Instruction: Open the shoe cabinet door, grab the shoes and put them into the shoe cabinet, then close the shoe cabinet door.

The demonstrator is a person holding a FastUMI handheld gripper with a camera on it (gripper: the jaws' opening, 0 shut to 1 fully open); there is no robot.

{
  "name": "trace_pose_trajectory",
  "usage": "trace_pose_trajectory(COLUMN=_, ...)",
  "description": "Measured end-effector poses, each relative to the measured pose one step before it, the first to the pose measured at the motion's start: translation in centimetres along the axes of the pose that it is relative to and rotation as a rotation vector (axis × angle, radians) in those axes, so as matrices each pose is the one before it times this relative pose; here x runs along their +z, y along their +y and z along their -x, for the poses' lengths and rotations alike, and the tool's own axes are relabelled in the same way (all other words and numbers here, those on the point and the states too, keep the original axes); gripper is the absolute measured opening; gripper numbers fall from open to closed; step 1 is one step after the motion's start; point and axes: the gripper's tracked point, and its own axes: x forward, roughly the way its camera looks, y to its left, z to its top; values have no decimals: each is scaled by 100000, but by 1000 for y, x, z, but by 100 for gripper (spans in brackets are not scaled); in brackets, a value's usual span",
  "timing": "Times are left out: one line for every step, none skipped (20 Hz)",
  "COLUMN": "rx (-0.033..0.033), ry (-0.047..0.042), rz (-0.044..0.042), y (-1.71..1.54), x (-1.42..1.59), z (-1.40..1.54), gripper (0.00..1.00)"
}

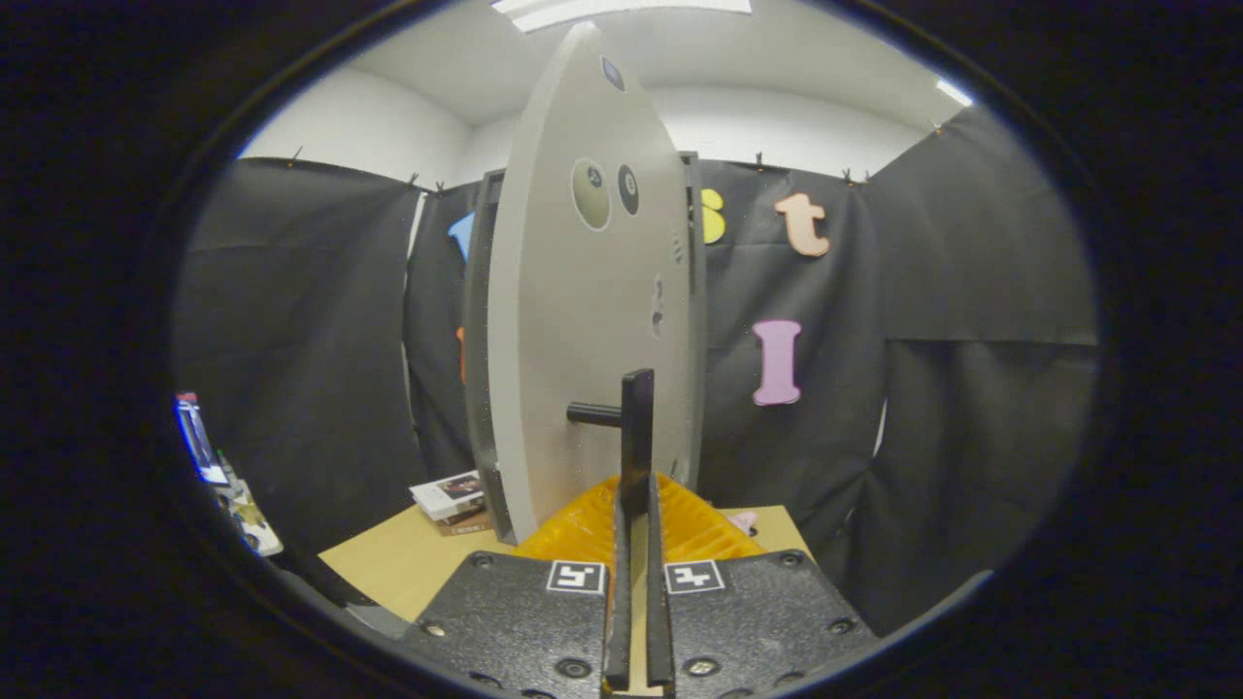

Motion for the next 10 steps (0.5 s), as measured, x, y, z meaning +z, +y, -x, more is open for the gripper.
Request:
trace_pose_trajectory(rx=-3456, ry=-426, rz=-935, y=-1123, x=135, z=-186, gripper=8)
trace_pose_trajectory(rx=-2711, ry=-533, rz=-2541, y=-859, x=137, z=-146, gripper=5)
trace_pose_trajectory(rx=-1853, ry=43, rz=-1702, y=-683, x=130, z=-137, gripper=4)
trace_pose_trajectory(rx=326, ry=131, rz=-2060, y=-81, x=-178, z=-69, gripper=4)
trace_pose_trajectory(rx=3907, ry=626, rz=-1793, y=381, x=-139, z=-16, gripper=4)
trace_pose_trajectory(rx=3844, ry=-187, rz=-3648, y=27, x=68, z=-4, gripper=4)
trace_pose_trajectory(rx=3158, ry=-328, rz=-2921, y=209, x=107, z=74, gripper=4)
trace_pose_trajectory(rx=2349, ry=-63, rz=1366, y=-828, x=0, z=271, gripper=4)
trace_pose_trajectory(rx=497, ry=-812, rz=1688, y=-549, x=26, z=396, gripper=4)
trace_pose_trajectory(rx=-897, ry=-1135, rz=1884, y=-394, x=-110, z=773, gripper=4)
